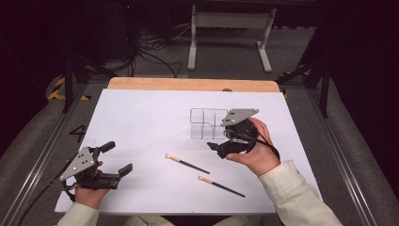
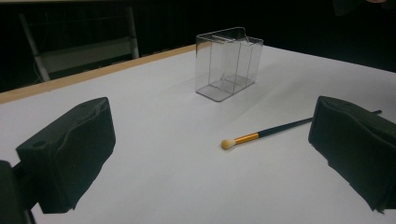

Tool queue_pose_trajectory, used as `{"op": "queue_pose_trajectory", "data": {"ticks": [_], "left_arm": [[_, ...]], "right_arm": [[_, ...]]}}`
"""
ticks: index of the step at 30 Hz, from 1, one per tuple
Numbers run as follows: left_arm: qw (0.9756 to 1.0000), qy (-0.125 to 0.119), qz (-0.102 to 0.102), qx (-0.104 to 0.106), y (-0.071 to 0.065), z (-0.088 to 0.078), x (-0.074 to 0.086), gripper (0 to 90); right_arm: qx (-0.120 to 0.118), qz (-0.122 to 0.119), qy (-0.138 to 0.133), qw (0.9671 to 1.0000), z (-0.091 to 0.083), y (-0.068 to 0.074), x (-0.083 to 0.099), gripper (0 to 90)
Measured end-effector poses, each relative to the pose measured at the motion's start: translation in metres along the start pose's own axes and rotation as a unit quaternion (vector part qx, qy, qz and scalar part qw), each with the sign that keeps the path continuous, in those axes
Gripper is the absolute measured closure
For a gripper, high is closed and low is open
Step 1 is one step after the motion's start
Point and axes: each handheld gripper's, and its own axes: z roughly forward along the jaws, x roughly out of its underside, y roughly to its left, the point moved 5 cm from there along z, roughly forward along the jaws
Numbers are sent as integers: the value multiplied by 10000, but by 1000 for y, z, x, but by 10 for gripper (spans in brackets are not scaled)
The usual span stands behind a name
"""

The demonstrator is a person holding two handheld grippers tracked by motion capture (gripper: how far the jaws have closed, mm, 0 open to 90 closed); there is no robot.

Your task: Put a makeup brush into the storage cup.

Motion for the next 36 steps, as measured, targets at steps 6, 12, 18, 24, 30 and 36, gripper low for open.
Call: {"op": "queue_pose_trajectory", "data": {"ticks": [6, 12, 18, 24, 30, 36], "left_arm": [[10000, -8, -1, -28, -1, -1, -1, 13], [10000, 4, -19, -54, -1, -4, 1, 13], [9998, -51, -52, -184, 1, -13, 2, 14], [9997, -52, -59, -226, 1, -17, 2, 14], [9997, -40, -89, -213, 2, -17, 2, 14], [9997, -65, -100, -200, 2, -15, 2, 14]], "right_arm": [[-153, -7, 255, 9996, 7, 4, -6, 157], [-318, -89, 493, 9982, 17, 10, -12, 164], [-457, -243, 675, 9964, 27, 17, -20, 166], [-690, -258, 877, 9934, 43, 25, -23, 184], [-827, -219, 1160, 9896, 54, 29, -22, 212], [-878, -197, 1372, 9864, 61, 33, -20, 220]]}}
